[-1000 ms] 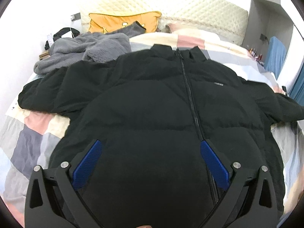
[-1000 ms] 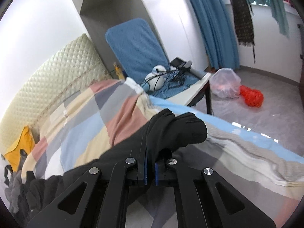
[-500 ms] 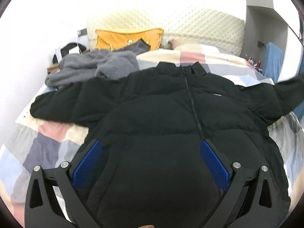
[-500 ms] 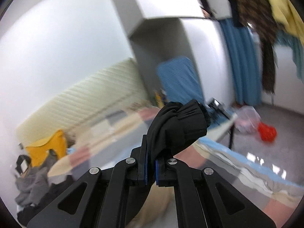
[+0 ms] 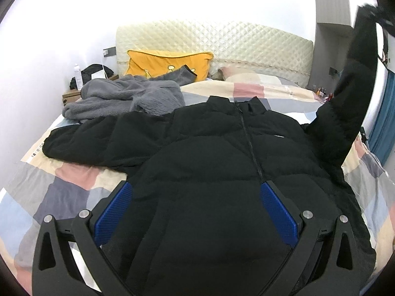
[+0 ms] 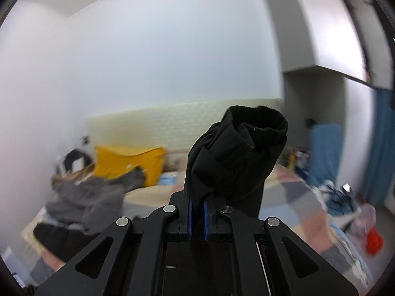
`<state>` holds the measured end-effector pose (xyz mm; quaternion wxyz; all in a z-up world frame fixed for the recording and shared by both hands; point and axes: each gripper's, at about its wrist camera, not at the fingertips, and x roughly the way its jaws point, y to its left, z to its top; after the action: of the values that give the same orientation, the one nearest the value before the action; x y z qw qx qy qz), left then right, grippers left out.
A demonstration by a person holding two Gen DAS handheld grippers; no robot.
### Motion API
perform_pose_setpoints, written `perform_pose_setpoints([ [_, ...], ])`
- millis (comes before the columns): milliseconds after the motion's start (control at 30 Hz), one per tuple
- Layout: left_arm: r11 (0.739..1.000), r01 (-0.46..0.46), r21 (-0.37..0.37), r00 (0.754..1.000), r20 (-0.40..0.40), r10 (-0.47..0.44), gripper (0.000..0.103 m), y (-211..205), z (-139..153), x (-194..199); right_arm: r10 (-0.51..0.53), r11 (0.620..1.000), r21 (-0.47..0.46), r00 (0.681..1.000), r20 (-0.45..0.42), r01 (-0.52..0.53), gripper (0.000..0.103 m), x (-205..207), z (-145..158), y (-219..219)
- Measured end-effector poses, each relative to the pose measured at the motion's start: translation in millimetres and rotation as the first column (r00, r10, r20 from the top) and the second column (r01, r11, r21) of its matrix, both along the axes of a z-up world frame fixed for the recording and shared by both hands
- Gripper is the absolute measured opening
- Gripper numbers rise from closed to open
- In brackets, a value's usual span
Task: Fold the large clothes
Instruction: 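Lift the held sleeve and lay it across the jacket body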
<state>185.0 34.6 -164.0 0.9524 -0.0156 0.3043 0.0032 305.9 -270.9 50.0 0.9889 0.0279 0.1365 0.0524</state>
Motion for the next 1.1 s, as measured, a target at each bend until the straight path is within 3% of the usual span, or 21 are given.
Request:
perform_pose_setpoints([
  [100,1.000,-0.012,-0.024,1.000,-0.002,0.012,0.103,10,2,2,0.088,0.996,-0.023,0.996,-0.025,-0.088,0.004,14,-16,50],
  [267,0.997,-0.062,-0.045,0.998,-0.003,0.062,0.103,31,2,5,0.236,0.969,-0.052,0.965,-0.117,-0.243,0.005,25,-68,132],
  [433,0.981,-0.144,-0.129,0.989,-0.051,0.138,0.103,52,-11,16,0.371,0.908,-0.088,0.883,-0.287,-0.410,0.005,42,-148,222],
  [600,0.979,-0.175,-0.106,0.982,-0.083,0.167,0.103,58,-21,23,0.442,0.848,-0.103,0.801,-0.405,-0.520,0.009,50,-208,282],
  [733,0.966,-0.215,-0.141,0.971,-0.138,0.195,0.103,70,-31,29,0.474,0.818,-0.075,0.741,-0.475,-0.571,0.009,59,-236,294],
  [833,0.959,-0.236,-0.156,0.965,-0.158,0.211,0.103,78,-38,34,0.477,0.828,-0.023,0.726,-0.495,-0.560,0.011,67,-247,293],
  [933,0.958,-0.231,-0.171,0.963,-0.180,0.200,0.103,83,-46,40,0.484,0.828,0.000,0.716,-0.503,-0.560,0.032,70,-252,289],
  [1000,0.962,-0.222,-0.159,0.964,-0.185,0.192,0.103,83,-48,40,0.506,0.824,0.019,0.720,-0.475,-0.566,0.035,69,-244,287],
  [1100,0.965,-0.207,-0.160,0.967,-0.180,0.178,0.103,82,-49,39,0.524,0.830,0.055,0.742,-0.419,-0.555,0.050,68,-222,273],
])
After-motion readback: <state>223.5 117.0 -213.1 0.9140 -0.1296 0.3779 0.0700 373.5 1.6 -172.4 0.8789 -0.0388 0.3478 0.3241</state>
